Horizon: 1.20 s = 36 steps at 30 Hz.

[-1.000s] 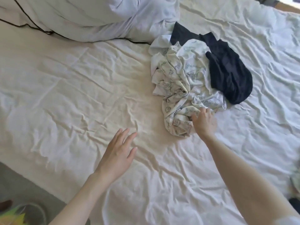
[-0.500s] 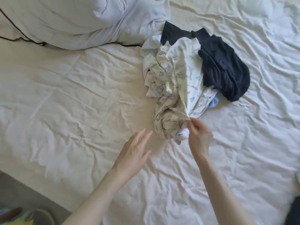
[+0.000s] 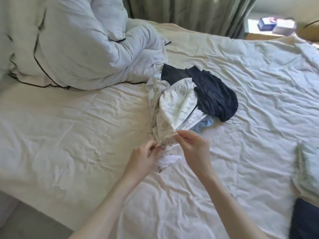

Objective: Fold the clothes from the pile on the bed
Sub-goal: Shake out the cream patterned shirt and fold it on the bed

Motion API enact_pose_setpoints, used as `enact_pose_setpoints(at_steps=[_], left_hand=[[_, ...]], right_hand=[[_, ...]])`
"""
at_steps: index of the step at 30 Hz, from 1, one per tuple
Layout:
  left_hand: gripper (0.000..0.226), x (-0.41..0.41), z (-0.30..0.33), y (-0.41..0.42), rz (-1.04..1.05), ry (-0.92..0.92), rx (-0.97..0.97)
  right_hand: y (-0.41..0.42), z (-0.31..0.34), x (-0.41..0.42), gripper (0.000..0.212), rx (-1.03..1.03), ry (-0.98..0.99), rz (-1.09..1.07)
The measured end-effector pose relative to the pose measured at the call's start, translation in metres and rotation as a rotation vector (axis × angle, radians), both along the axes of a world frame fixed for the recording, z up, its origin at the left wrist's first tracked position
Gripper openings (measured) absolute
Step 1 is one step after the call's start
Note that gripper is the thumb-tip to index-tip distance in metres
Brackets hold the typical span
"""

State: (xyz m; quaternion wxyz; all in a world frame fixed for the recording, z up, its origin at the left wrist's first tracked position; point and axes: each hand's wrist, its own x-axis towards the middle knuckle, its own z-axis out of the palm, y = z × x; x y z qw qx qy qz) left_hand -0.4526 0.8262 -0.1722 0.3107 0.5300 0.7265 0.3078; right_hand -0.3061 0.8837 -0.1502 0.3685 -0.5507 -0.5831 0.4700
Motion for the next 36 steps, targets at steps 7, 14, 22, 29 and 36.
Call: enact_pose_setpoints(at_steps=[7, 14, 22, 29, 36], left_hand=[[0.018, -0.051, 0.103, -0.021, 0.115, -0.021, 0.199], [0.009, -0.096, 0.198, -0.031, 0.282, -0.131, 0.410], [0.012, -0.149, 0.276, -0.086, 0.302, -0.111, 0.571], [0.006, -0.232, 0.275, -0.155, 0.457, 0.002, 0.293], [0.054, -0.226, 0.268, -0.216, 0.150, -0.087, 0.166]], right_hand=[[-0.009, 0.066, -0.026, 0.016, 0.257, -0.048, 0.191], [-0.046, 0.093, -0.049, 0.060, 0.362, -0.200, 0.499], [-0.076, 0.137, -0.114, 0.019, 0.380, -0.132, 0.567], [-0.094, 0.208, -0.173, 0.022, -0.064, 0.343, 0.532], [-0.134, 0.265, -0.260, 0.014, -0.026, 0.369, 0.828]])
